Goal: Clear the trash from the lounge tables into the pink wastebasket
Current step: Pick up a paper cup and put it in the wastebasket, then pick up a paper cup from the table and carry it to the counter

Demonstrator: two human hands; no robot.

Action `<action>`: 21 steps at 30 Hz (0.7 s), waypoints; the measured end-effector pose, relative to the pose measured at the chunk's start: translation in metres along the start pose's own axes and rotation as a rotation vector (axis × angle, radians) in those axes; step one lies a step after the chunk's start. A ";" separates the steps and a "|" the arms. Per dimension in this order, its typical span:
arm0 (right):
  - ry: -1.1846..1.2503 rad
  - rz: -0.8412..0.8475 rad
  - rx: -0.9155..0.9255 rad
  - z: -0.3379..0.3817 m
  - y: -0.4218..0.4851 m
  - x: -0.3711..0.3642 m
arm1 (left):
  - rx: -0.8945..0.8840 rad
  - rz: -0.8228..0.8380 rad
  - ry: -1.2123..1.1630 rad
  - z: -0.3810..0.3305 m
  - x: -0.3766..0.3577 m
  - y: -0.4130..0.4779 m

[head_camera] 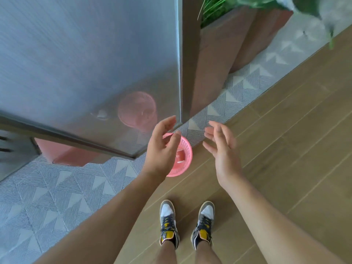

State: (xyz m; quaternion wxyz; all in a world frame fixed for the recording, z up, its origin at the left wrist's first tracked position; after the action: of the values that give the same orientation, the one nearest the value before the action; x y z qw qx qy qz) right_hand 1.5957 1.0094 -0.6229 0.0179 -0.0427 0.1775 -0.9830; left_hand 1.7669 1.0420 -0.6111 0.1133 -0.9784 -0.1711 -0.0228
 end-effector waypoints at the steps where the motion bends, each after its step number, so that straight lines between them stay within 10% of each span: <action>1: 0.003 -0.001 0.018 0.019 -0.009 0.007 | -0.031 0.012 0.001 -0.022 -0.002 -0.006; 21: 0.005 -0.320 0.320 0.241 -0.187 0.105 | -0.332 0.243 -0.119 -0.265 0.008 -0.121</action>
State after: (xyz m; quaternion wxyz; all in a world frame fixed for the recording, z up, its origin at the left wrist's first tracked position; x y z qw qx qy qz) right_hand 1.5093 1.0951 -0.3243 -0.1319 -0.0646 0.0101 -0.9891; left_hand 1.7315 1.0942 -0.3271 -0.0579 -0.9967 -0.0520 0.0208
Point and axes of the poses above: each hand's wrist, its own y-axis towards the middle knuckle, its own x-axis out of the back of the hand, z = x × y, the point moved 3 cm from there along y, towards the middle knuckle, and after that the axes turned 9 degrees about -y, right-handed, at the moved point
